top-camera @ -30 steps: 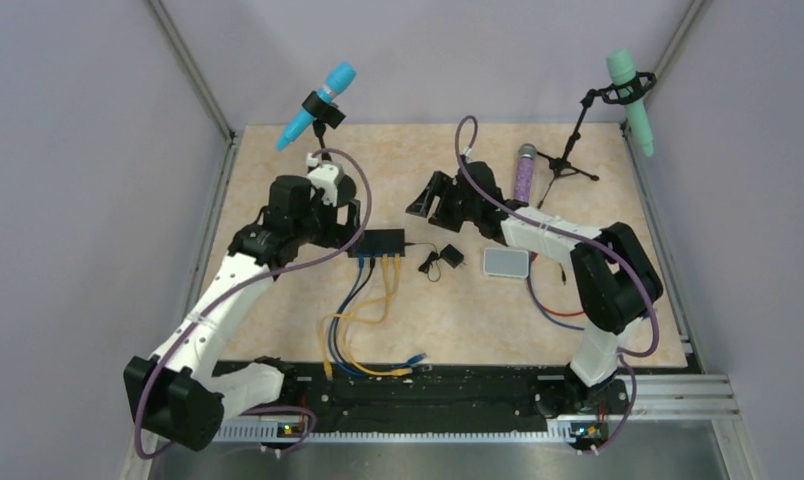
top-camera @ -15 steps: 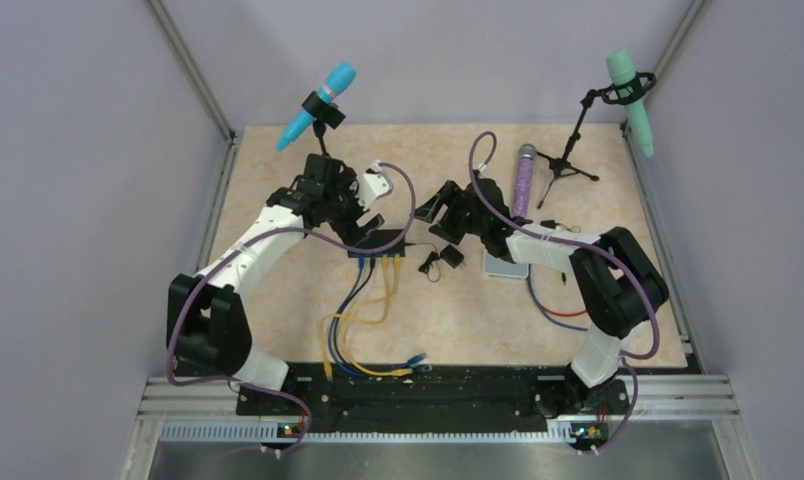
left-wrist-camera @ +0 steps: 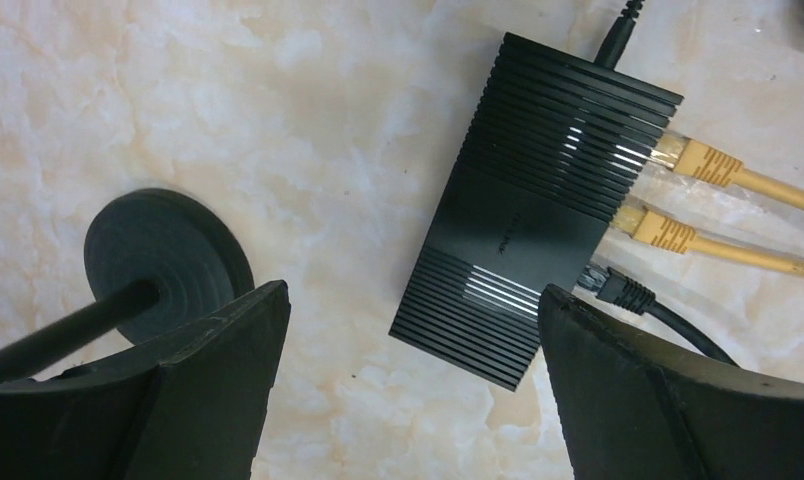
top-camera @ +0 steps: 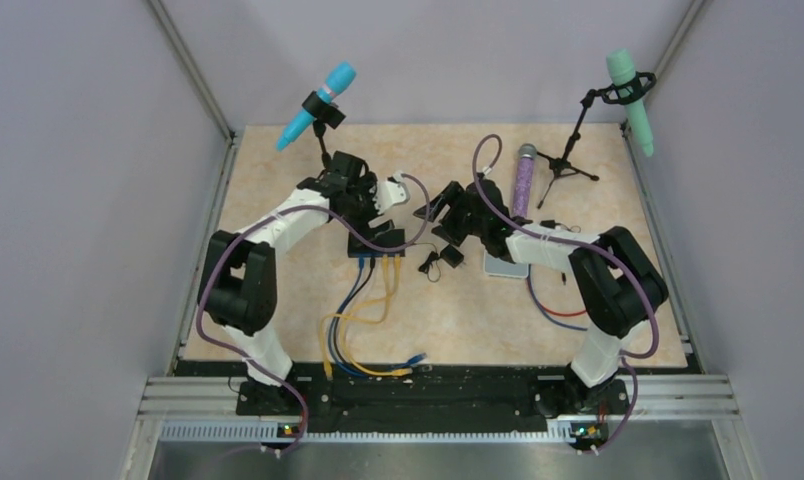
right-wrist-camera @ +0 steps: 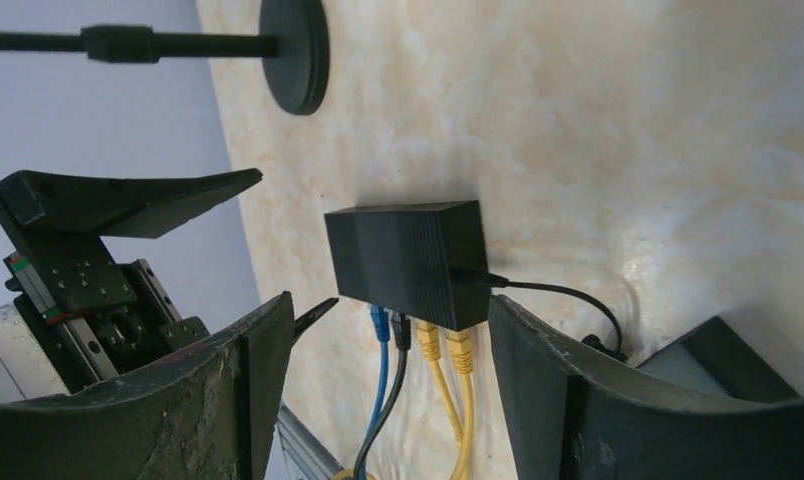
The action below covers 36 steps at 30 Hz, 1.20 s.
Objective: Pull the plug from the switch port
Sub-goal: Move the switch port to the center of the board, then pull the connector from the switch port.
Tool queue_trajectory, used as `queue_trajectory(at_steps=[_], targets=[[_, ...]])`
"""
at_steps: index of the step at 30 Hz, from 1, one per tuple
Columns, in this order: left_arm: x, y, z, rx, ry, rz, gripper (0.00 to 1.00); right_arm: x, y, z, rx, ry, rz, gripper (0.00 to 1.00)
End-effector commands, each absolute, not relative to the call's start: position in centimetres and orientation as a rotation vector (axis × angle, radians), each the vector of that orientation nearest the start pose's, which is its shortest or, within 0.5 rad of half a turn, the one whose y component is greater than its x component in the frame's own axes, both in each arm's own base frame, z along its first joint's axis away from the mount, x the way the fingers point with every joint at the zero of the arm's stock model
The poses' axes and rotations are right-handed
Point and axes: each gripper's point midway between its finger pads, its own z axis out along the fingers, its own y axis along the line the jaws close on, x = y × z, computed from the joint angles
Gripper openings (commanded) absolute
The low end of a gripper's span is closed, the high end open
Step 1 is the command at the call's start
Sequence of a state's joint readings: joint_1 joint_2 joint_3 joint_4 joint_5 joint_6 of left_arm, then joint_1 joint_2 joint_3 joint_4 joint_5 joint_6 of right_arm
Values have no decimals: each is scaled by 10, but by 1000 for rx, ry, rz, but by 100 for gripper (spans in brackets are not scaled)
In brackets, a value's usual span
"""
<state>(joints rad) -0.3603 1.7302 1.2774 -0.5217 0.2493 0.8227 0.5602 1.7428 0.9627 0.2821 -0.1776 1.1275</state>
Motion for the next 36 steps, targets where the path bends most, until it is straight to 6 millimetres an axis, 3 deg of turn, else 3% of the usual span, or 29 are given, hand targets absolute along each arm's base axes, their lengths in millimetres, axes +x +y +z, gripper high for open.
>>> queue_trajectory(at_steps=[1, 11, 20, 29, 31, 36], targets=[[413, -175, 105, 1586, 1937, -80, 98, 383, 296, 125, 663, 2177, 1081, 70], [392, -185, 79, 1804, 1899, -170, 99, 381, 288, 119, 691, 2173, 1089, 70], [364, -191, 61, 1833, 1950, -311, 98, 375, 291, 110, 693, 2191, 1142, 70], [378, -195, 44, 1782, 2014, -182, 98, 374, 294, 113, 671, 2194, 1179, 70], [376, -193, 40, 1777, 2030, -178, 95, 374, 296, 112, 663, 2204, 1195, 70], [370, -185, 38, 1722, 2111, -160, 78, 373, 296, 107, 680, 2208, 1200, 67]])
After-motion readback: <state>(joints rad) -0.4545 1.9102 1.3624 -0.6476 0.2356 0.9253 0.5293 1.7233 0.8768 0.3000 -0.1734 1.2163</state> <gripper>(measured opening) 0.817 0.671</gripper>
